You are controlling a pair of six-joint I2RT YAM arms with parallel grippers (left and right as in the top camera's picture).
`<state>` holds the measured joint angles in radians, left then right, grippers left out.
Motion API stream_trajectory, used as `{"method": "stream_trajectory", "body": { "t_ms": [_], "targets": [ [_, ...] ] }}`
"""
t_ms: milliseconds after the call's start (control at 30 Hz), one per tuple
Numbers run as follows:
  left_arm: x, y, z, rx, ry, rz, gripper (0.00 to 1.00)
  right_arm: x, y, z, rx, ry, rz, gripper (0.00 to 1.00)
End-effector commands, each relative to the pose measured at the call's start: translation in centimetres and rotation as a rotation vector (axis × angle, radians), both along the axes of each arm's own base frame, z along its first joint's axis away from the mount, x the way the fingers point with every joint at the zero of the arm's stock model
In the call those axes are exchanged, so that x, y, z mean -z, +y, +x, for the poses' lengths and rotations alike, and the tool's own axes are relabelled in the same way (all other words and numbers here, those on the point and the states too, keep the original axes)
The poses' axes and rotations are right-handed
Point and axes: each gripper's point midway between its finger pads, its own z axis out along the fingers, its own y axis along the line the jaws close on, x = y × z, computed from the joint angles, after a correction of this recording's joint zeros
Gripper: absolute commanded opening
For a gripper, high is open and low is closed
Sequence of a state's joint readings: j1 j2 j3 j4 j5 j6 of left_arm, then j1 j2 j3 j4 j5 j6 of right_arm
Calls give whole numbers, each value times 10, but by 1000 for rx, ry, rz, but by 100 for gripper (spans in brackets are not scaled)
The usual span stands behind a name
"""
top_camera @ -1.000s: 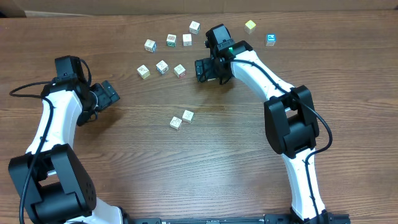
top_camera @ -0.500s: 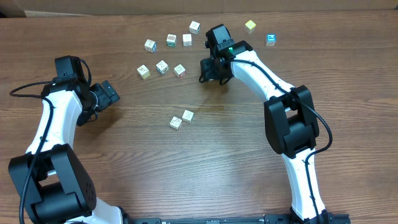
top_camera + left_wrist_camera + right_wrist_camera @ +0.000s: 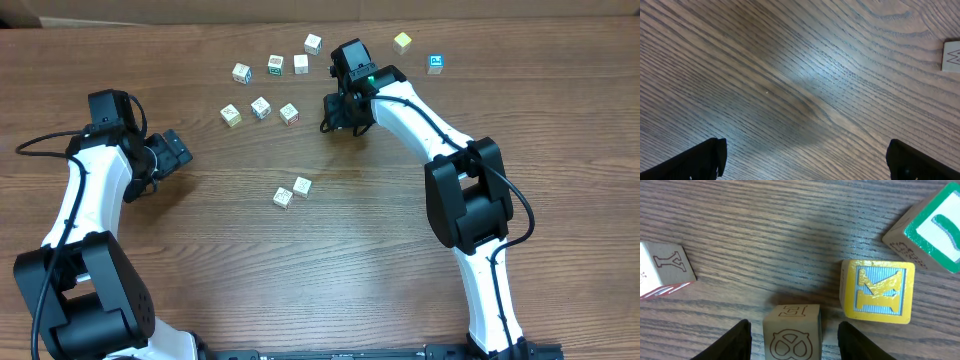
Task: Form a circle
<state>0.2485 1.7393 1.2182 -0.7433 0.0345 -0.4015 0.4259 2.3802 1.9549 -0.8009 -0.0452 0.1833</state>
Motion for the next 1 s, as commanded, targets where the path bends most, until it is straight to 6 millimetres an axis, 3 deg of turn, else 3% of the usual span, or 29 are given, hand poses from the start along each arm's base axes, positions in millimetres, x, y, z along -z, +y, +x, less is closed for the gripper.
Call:
{"method": "stream_trajectory", "body": {
  "t_ms": [0,300,967],
  "targets": [
    [1,-2,1,-2,1,-10,100,-5,3,6,-1,-23,11,53],
    [1,-2,1,-2,1,-10,100,-4,2,4,-1,-12,6,42],
    [1,-2,1,-2,1,-10,100,-2,1,0,-1,3,-1,29]
  ]
}}
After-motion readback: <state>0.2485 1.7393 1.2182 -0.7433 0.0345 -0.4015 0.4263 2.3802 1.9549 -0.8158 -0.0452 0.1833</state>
